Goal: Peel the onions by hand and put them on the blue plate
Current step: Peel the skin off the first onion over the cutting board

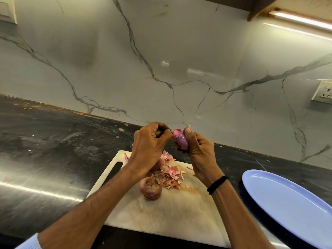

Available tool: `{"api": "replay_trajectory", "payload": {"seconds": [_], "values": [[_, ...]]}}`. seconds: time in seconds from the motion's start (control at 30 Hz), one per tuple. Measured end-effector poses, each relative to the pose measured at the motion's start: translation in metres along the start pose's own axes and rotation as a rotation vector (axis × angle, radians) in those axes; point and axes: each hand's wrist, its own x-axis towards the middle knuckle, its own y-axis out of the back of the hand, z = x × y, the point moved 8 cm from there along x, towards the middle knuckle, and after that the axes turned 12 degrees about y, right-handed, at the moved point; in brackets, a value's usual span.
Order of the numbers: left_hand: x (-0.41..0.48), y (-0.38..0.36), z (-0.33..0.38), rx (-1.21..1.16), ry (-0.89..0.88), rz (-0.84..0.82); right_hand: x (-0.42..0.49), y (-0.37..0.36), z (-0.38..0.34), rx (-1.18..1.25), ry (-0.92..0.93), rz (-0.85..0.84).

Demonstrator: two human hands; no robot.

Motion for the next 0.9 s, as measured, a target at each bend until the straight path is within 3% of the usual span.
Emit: {"api": "replay_trajectory", "payload": {"seconds": [0.27, 0.6, 0.9], "values": [[0.005, 0.002, -0.012, 0.148, 0.071, 0.026, 0.001, 0.000, 0.002, 0.065, -0.023, -0.002], [-0.001, -0.018, 0.001, -0.048, 0.030, -0.235, 0.003, 0.007, 0.001, 0.062, -0.002, 0.035], [-0.002, -0.012, 0.002, -0.089, 0.034, -0.184, 0.001, 0.005, -0.001, -0.029, 0.001, -0.003]]}}
